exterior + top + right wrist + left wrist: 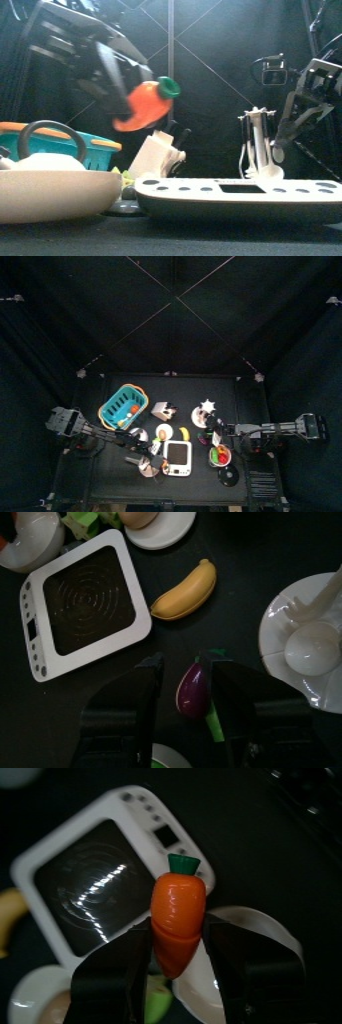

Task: Place carrot onto stove

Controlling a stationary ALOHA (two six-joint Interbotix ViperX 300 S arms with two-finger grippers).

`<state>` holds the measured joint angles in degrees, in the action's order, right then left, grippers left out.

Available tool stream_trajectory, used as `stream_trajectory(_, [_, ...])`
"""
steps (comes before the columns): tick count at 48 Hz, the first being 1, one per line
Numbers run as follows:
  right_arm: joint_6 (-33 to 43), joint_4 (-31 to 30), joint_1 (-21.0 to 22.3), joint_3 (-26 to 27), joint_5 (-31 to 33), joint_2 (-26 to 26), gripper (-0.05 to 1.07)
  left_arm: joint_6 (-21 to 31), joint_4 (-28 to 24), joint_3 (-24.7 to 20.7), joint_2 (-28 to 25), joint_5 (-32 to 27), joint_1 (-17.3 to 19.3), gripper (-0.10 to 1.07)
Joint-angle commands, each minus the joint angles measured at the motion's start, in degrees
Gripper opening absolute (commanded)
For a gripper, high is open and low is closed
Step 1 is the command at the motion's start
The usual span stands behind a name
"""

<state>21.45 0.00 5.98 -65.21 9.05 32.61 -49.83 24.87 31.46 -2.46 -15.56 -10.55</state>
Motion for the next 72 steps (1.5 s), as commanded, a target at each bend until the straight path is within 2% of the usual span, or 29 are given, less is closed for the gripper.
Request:
stream_trajectory(1, [0.1, -0.1, 0.3, 1.2, -0.5, 0.3, 0.75, 0.3, -2.1, -4.0, -1.8, 3.5, 1.7, 0.56])
stream_trajectory(10, [0.1, -0.1, 0.2, 1.2, -0.4, 0.2, 0.75, 2.1, 4.1, -9.2, -6.7, 2.1, 3.4, 0.56])
stream_trajectory(16, [0.0, -0.1, 0.2, 1.2, -0.5, 0.2, 0.75, 2.7, 4.4, -11.3, -8.0, -1.1, 4.2, 0.56])
stream_trajectory(22, [0.0, -0.1, 0.2, 1.1, -0.4, 0.2, 0.75, 5.3, 7.0, -13.4, -8.7, -3.1, 4.7, 0.56])
stream_trajectory(35, [0.0, -0.1, 0.2, 1.1, -0.5, 0.2, 0.75, 6.1, 5.4, -14.1, -9.3, -4.4, 4.8, 0.56])
stream_trajectory(39, [-0.1, -0.2, 0.3, 1.1, -0.5, 0.2, 0.75, 4.0, 2.5, -14.2, -9.8, -5.1, 4.6, 0.56])
stream_trajectory(47, [0.0, -0.7, 0.4, 1.2, -0.5, 0.2, 0.75, -2.6, -14.3, -14.6, -10.3, -8.0, 4.4, 0.56])
stream_trajectory(53, [0.1, -0.7, 0.4, 1.1, -0.4, 0.2, 0.75, -4.7, -22.3, -17.2, -11.0, -12.0, 4.7, 0.56])
stream_trajectory(60, [-0.1, -0.8, 0.5, 0.8, -0.5, 0.1, 0.75, -6.9, -22.6, -22.4, -12.7, -18.3, 4.8, 0.56])
stream_trajectory(66, [-0.1, -0.9, 0.9, 0.7, -0.5, 0.0, 0.75, -13.1, -22.1, -27.4, -15.6, -23.3, 4.8, 0.55])
stream_trajectory(72, [0.0, -0.9, 0.8, 0.5, -0.5, -0.1, 0.75, -19.8, -16.3, -30.9, -18.3, -28.2, 4.8, 0.55])
